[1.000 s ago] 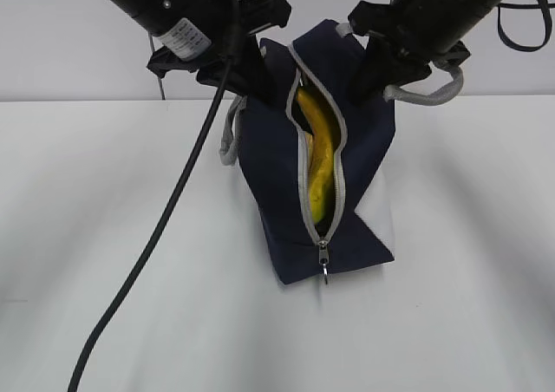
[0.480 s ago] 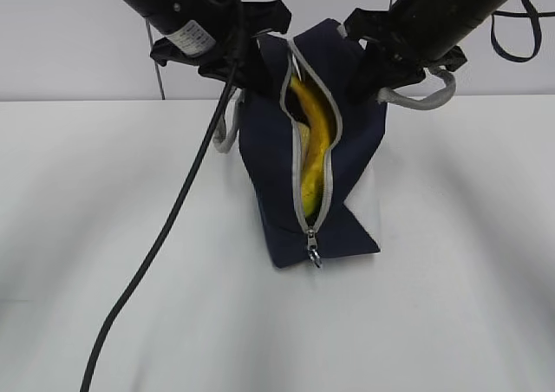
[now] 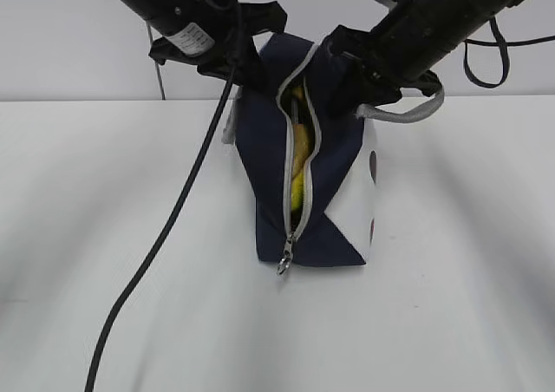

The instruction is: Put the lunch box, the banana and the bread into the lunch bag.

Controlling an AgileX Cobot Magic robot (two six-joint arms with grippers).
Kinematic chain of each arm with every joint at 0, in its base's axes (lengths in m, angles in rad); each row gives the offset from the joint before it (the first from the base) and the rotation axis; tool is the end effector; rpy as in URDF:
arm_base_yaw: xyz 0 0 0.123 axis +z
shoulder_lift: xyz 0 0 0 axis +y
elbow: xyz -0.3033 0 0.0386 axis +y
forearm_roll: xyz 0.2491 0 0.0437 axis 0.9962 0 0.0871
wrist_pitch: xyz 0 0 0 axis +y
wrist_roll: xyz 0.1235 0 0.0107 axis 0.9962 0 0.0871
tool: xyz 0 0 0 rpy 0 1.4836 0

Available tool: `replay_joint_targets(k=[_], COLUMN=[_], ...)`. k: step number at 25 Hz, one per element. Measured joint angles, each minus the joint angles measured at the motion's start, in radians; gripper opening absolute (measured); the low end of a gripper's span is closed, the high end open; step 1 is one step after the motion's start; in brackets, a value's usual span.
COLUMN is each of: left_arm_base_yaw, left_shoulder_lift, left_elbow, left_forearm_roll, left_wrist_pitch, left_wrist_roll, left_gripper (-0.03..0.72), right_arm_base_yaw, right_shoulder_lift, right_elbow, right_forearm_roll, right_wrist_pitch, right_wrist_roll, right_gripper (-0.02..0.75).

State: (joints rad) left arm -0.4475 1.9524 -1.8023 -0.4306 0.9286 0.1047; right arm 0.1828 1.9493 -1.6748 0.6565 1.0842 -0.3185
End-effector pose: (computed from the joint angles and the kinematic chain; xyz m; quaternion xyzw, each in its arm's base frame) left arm 0.4057 -0.2407 0.3013 0.1842 0.9209 -0.2452 0.2407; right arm 0.4208 0.1458 0.2690 -0.1289 0.9332 0.2940 0.1614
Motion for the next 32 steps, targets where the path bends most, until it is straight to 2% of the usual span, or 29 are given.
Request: replay_joint_targets(k=[17, 22, 32], left_arm_base_yaw=[0.001, 0.001, 0.002], left_shoulder_lift=[0.019, 0.019, 0.013], left_elbow=[-0.007, -0.007, -0.007], left_forearm_roll=[-0.029, 0.000, 0.026], left_wrist_pitch=[0.030, 0.037, 0.016], left_wrist_roll=[0.000, -0.049, -0.052], left_gripper=[0.001, 0.001, 0.001], right_arm_base_yaw=[0.000, 0.000, 0.000], right_shoulder_lift=[0.028, 0.032, 0.032], right_elbow=[-0.021, -0.072, -0.086], right_forearm_roll=[-0.058, -0.063, -0.054], right_wrist_pitch=[-0.043, -0.019, -0.007], right_wrist_roll=[0.000, -0.009, -0.012], right_gripper=[0.004, 0.004, 0.004])
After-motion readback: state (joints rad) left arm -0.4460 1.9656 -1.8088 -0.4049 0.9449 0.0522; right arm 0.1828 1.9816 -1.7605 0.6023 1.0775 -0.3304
